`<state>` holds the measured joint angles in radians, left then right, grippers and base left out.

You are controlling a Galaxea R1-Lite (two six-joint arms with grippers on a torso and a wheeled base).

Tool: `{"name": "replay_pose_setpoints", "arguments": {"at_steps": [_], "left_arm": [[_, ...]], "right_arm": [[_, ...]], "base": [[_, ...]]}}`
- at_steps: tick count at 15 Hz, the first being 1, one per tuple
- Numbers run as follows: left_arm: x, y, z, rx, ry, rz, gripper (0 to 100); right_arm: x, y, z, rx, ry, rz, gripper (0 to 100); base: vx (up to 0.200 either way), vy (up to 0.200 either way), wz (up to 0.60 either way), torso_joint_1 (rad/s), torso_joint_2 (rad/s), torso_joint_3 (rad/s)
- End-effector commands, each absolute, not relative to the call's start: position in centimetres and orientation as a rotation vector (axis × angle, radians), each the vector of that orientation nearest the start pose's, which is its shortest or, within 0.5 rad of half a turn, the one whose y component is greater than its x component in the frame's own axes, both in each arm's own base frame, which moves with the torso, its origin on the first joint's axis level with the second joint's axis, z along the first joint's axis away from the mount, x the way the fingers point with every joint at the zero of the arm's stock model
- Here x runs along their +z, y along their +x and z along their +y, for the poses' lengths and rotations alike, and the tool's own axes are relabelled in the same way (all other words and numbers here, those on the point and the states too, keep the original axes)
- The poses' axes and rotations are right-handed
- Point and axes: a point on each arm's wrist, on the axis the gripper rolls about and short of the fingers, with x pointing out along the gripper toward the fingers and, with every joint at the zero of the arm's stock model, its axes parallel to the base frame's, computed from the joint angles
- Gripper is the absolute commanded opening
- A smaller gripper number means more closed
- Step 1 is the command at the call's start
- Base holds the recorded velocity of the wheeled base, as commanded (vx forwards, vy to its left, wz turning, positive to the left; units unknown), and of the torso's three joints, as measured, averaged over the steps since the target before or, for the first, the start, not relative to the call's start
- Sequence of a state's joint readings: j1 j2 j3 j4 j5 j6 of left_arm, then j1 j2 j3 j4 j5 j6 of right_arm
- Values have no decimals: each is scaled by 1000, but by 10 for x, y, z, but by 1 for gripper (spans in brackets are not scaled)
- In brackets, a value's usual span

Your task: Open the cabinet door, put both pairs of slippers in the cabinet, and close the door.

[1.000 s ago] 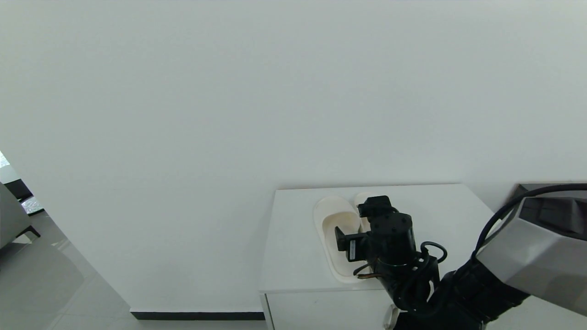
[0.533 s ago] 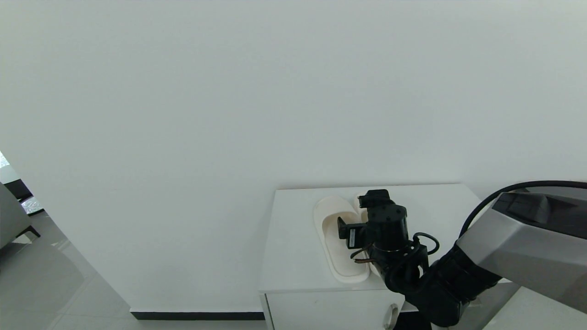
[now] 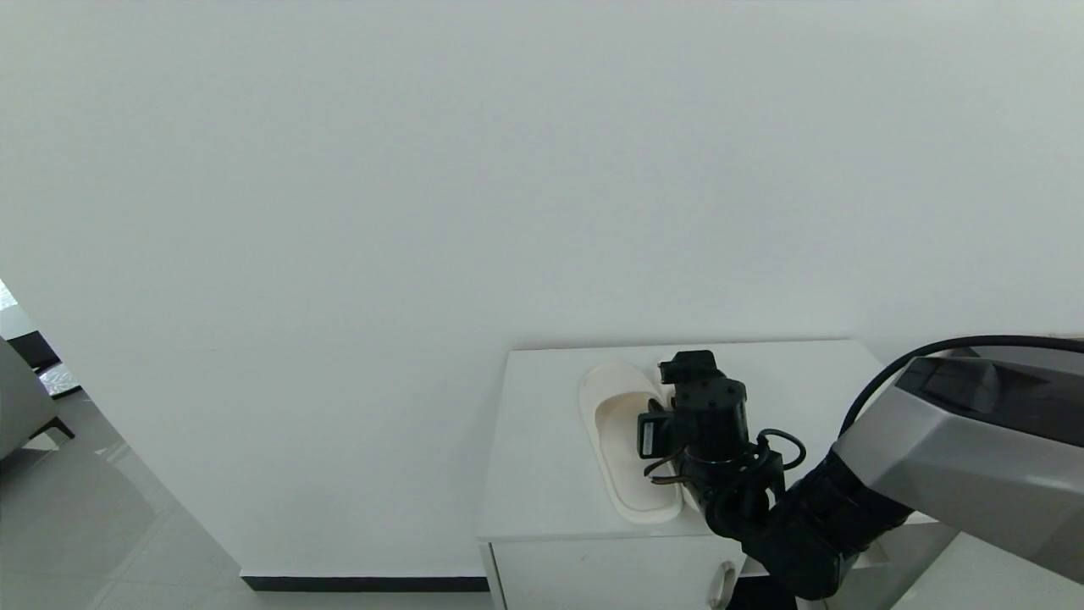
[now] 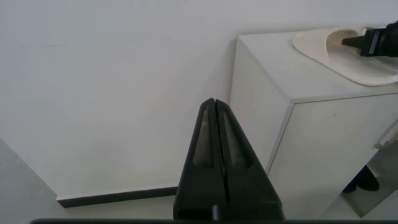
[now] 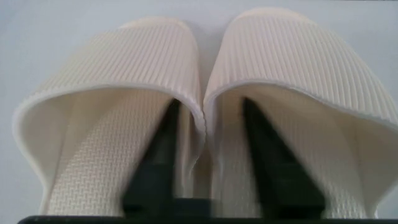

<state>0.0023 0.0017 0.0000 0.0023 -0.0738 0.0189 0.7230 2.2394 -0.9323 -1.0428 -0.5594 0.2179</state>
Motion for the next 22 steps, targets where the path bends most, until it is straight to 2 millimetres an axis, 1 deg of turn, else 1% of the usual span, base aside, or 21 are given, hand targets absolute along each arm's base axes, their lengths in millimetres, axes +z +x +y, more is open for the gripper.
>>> {"name": "replay_pose_setpoints", "arguments": {"at_steps": [1,3,4,5,6,7,8,11,13,15,20,22], "left_arm": [[75,-23,-2,-71,18,2,0],[75,-23,-2,-71,18,2,0],[75,-23,-2,-69,18,4,0],[75,-23,-2,-71,18,2,0],[75,-23,-2,-71,18,4,0],[75,-23,-2,-71,18,4,0],[75,-23,-2,-71,18,2,0],[75,-23,-2,-69,17,2,0],[75,-23,-2,-69,17,2,0],[75,-23,-2,-69,18,4,0],[75,-23,-2,-69,17,4,0],[75,-23,-2,-71,17,4,0]], "right_arm": [[60,308,255,137,58,229,0],[64,305,255,140,52,225,0],[69,302,254,147,57,219,0],[84,289,253,177,69,202,0],[90,285,252,196,76,196,0],[109,261,245,313,92,196,0],[119,244,239,408,99,203,0],[126,213,231,545,94,230,0],[121,198,220,636,24,256,0],[121,192,220,656,15,258,0],[119,192,221,657,11,264,0],[118,193,222,657,10,266,0]], "base": [[0,0,0,0,0,0],[0,0,0,0,0,0],[0,0,0,0,0,0],[0,0,0,0,0,0],[0,0,0,0,0,0],[0,0,0,0,0,0],[0,0,0,0,0,0],[0,0,0,0,0,0],[0,0,0,0,0,0],[0,0,0,0,0,0],[0,0,0,0,0,0],[-200,0,0,7,-5,0]]}}
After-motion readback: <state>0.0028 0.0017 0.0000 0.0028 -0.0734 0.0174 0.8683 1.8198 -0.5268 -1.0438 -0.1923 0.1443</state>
